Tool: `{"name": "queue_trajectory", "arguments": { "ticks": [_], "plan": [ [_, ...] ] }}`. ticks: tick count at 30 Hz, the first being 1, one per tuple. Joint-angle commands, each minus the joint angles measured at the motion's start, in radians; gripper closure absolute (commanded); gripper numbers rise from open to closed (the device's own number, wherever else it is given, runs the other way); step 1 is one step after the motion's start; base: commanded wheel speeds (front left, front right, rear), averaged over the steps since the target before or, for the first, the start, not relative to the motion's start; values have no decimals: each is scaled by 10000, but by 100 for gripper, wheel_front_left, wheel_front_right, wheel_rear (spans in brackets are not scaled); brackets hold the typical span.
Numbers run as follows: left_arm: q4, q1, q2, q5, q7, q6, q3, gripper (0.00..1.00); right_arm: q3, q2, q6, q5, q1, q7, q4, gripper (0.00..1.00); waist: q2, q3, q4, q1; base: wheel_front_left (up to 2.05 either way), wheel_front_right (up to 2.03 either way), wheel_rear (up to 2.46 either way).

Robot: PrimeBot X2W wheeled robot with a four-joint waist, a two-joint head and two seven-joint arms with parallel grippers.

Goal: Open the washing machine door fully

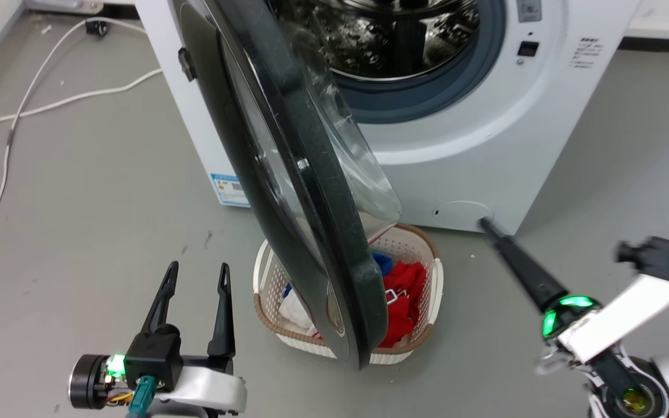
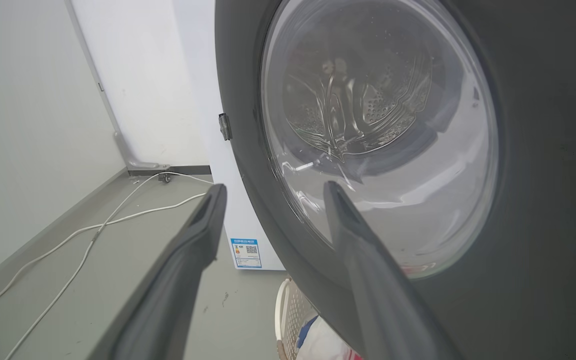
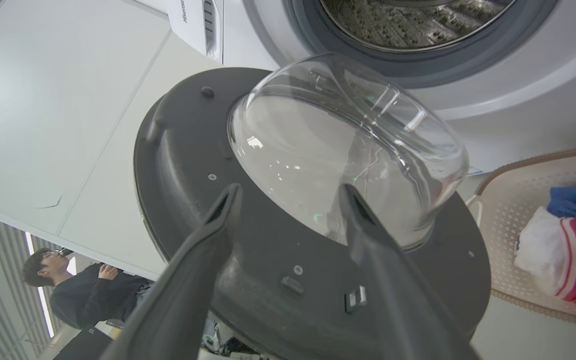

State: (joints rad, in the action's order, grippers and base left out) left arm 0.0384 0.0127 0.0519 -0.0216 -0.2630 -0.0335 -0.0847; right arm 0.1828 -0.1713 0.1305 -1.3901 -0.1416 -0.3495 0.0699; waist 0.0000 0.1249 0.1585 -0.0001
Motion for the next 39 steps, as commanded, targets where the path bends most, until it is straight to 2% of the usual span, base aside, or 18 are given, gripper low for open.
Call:
{"name": "queue_trajectory", "arguments": {
  "ticks": [1, 8, 11, 13, 18, 23, 31, 39],
  "plan": [
    [-2, -151, 36, 47, -28, 47, 48, 0, -79, -225, 5, 579, 174, 692, 96, 0, 0, -209, -158, 1, 0, 0, 0],
    [-26, -449, 87, 107, -28, 30, 135, 0, 81, -1258, 5, 4258, 281, 5149, -565, 0, 0, -613, -457, 1, 0, 0, 0],
    [-21, -574, 102, 111, -28, 16, 174, 0, 23, -1481, 3, 5744, 407, 6022, -915, 0, 0, -788, -572, 1, 0, 0, 0],
    [-28, -687, 116, 108, -28, 3, 197, 0, -439, -1300, 3, 6638, 476, 6132, -931, 0, 0, -899, -646, 1, 0, 0, 0],
    [-67, -836, 133, 135, -28, -9, 228, 0, -1790, -416, 3, 9110, 991, 6140, 38, 0, 0, -1046, -742, 1, 0, 0, 0],
    [-79, -892, 170, 150, -28, 19, 230, 0, -2499, 348, 3, 10500, 1674, 6144, 427, 0, 0, -1129, -756, 1, 0, 0, 0],
    [-107, -996, 191, 156, -28, -4, 237, 0, -2764, 971, 3, 11558, 3010, 6146, 125, 0, 0, -1253, -688, 1, 0, 0, 0],
    [-102, -1102, 197, 152, -27, -26, 251, 0, -2342, 1135, 3, 12150, 3654, 6147, 128, 0, 0, -1305, -703, 1, 0, 0, 0]
  ]
}}
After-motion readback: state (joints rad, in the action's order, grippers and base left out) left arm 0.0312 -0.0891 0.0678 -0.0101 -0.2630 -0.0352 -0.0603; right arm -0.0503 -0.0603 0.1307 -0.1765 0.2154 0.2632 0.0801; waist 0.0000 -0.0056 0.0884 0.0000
